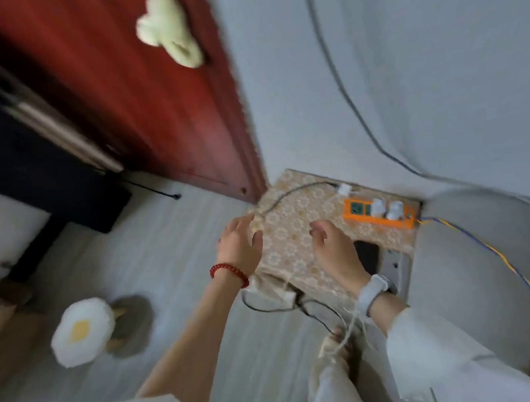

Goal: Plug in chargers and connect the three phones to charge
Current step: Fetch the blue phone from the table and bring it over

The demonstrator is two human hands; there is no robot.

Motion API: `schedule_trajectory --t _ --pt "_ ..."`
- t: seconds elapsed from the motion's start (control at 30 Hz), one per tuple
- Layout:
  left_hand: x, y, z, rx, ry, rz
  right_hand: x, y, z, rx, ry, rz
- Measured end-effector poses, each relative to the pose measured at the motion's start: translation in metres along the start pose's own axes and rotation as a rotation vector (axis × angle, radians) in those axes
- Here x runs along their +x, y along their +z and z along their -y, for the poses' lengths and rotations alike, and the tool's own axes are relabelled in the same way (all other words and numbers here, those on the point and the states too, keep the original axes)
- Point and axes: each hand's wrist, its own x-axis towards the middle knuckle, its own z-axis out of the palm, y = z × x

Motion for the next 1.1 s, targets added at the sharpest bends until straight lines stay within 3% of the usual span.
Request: schedule_trajectory --t 0.13,0.27,0.43,0.6,0.87,1.1 --pt "-0.075 -0.121 0.074 0.0 -0.037 -0.286 -0.048 0.07 0.114 -0.039 -0.239 0.074" --pt "-0.203 -0.227 0.179 -0.007 -0.17 -0.545 -0.139 0.169 0.212 -0.019 -0.465 0.17" --pt "-0.407 -0.308 0.308 -0.034 -0.489 -0.805 -0.281 0.321 0.296 -0.07 -0.692 0.517" --pt "-0.6 -0.336 0.392 -0.07 -0.8 -1.047 -0.433 0.46 0.34 -0.2 -0.878 0.91" --pt "-0.858 -0.295 0.473 -0.141 -1.338 -1.362 -0.679 0.661 0.34 -0.431 -1.312 1.404" --pt "-1.044 -0.335 0.59 -0.054 -1.601 -1.464 -0.89 0.836 0.35 -0.406 -1.555 1.644"
